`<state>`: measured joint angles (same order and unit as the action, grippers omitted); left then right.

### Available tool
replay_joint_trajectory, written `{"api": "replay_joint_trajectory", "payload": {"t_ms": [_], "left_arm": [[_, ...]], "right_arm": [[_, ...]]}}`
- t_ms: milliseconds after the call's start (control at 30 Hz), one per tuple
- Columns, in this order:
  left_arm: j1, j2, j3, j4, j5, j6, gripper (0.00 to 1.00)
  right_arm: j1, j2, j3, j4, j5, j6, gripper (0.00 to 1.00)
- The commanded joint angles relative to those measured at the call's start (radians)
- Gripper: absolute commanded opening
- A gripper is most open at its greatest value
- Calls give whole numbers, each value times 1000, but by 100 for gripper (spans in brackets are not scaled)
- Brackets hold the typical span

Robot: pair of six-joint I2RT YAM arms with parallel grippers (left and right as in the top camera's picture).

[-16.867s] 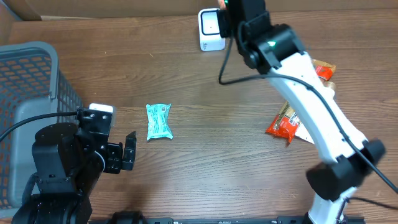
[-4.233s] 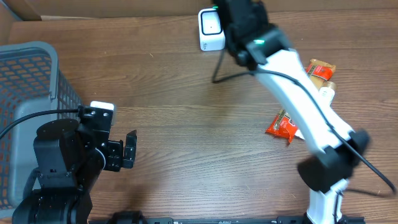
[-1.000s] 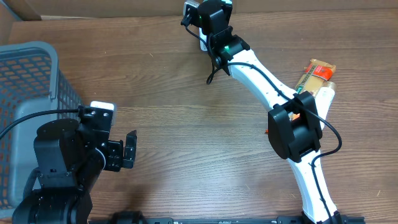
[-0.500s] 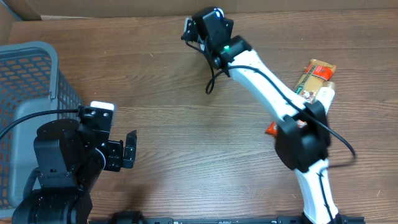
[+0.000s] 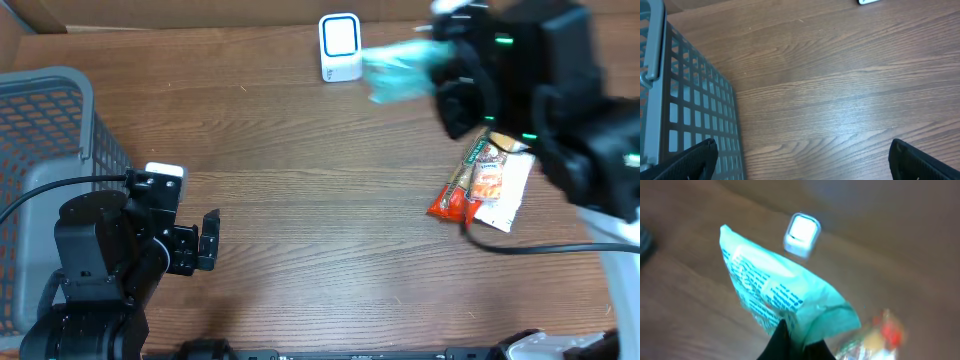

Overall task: Scan the item barcode
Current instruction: 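Carry the teal packet right and release it on the pile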

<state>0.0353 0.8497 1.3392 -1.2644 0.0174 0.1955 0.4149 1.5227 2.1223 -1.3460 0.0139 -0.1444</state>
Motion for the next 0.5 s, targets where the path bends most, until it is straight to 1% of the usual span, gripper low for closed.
{"api": "replay_joint_trajectory", "payload": {"t_ms": [0, 100, 133, 200, 300, 433, 467], "left_arm": [[4, 1, 4, 4, -9, 22, 100], [4, 1, 4, 4, -9, 22, 100], [4, 1, 4, 4, -9, 22, 100], [4, 1, 4, 4, -9, 22, 100], [4, 1, 4, 4, -9, 22, 100], [4, 1, 4, 4, -9, 22, 100], [4, 1, 4, 4, -9, 22, 99]], "right_arm": [[-208, 7, -6, -144, -34, 436, 4], [-352, 25, -70, -186, -35, 456, 4], [-429, 34, -145, -162, -37, 455, 4], [-506, 41, -248, -111, -56, 454, 4], [-626, 51, -452, 26, -190, 428, 4], [-737, 57, -681, 215, -313, 428, 4], [-753, 57, -721, 253, -334, 428, 6]]}}
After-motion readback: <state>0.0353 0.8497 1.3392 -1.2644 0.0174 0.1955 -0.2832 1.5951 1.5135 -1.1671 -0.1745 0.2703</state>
